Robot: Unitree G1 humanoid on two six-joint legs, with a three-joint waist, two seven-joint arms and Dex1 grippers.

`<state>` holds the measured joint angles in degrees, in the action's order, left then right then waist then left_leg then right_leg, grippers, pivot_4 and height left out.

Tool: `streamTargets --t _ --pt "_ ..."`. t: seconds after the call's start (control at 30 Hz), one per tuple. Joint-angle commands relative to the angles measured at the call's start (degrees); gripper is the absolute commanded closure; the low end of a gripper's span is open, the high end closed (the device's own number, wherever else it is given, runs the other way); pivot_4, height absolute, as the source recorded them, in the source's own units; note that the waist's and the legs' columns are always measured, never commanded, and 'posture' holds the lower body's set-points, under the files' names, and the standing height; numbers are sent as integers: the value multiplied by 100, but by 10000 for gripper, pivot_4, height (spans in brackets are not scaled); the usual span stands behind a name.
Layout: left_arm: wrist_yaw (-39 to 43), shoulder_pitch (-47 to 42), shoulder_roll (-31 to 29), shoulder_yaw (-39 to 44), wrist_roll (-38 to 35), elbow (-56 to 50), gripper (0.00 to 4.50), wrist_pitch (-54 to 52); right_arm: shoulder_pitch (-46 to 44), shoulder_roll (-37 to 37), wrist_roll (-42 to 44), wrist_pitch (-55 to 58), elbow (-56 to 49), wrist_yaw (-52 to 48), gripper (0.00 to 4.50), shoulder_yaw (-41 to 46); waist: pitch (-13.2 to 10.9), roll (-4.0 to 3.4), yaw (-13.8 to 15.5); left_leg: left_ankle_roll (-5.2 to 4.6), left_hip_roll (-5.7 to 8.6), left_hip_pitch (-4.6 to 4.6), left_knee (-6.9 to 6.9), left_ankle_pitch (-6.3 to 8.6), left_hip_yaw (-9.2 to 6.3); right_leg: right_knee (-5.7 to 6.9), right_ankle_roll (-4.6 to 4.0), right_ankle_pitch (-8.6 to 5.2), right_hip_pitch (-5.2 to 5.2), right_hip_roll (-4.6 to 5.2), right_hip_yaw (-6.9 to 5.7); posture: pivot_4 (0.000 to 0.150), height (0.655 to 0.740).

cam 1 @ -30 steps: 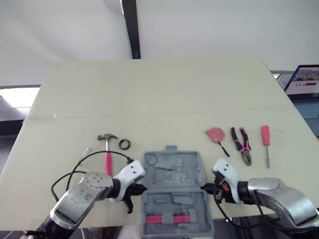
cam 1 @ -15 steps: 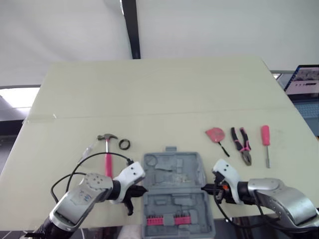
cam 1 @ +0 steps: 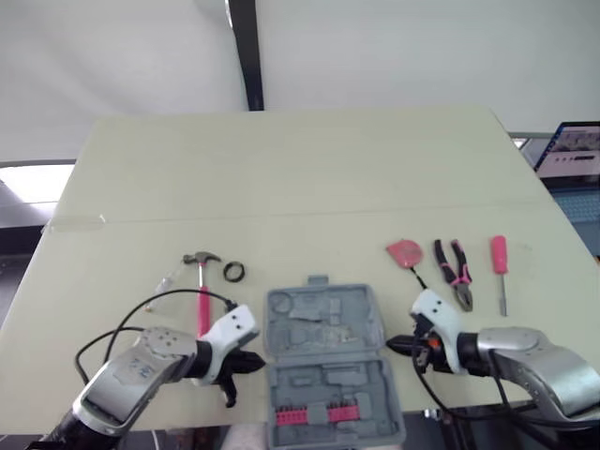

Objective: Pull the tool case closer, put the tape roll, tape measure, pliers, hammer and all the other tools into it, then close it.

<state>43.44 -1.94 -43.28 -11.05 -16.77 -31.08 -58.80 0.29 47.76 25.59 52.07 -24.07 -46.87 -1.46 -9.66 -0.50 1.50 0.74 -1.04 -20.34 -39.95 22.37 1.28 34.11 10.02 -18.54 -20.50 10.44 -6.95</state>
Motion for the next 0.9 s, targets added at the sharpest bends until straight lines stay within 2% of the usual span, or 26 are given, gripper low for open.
streamTargets --t 0.03,0.23,0.43,0.57,0.63,0.7,0.9 --pt "138 280 -30 842 -336 -334 45000 510 149 210 386 -20 -272 -266 44757 652 0 0 2 0 0 0 0 0 0 0 0 0 0 0 1 1500 7400" --pt "233 1177 339 2863 -1166 -1072 45000 1156 937 801 979 221 -690 -704 44757 2138 -3 5 2 0 -2 -4 1 0 -3 -6 0 0 4 0 -4 1500 7400" --pt "607 2945 811 4233 -1574 -1662 45000 1982 1567 751 1094 -346 -691 -1112 44757 3124 -4 8 -4 -1 -3 1 10 1 2 -17 0 0 8 0 -1 1500 7400" --pt "883 3869 1123 4593 -1330 -1471 45000 2887 1895 659 1039 -720 -557 -1328 44757 3215 -3 13 39 -3 -2 3 3 2 2 -21 0 0 16 0 0 1500 7400" --pt "822 4143 1190 4702 -1374 -1386 45000 2890 2007 630 1134 -637 -539 -1352 44757 3203 -3 14 62 -7 -1 3 0 4 2 -25 0 0 19 0 2 1500 7400" --pt "994 4494 1392 4788 -1345 -1233 45000 3345 2217 570 1097 -706 -495 -1423 44757 3140 -2 14 67 -7 -1 3 0 4 2 -24 0 0 19 0 3 1500 7400" --pt "1162 5172 1699 4563 -866 -750 45000 4321 2504 450 980 -893 -421 -1392 44757 3028 -1 16 51 -11 -1 3 1 7 4 -27 -2 -1 17 0 4 1500 7400"
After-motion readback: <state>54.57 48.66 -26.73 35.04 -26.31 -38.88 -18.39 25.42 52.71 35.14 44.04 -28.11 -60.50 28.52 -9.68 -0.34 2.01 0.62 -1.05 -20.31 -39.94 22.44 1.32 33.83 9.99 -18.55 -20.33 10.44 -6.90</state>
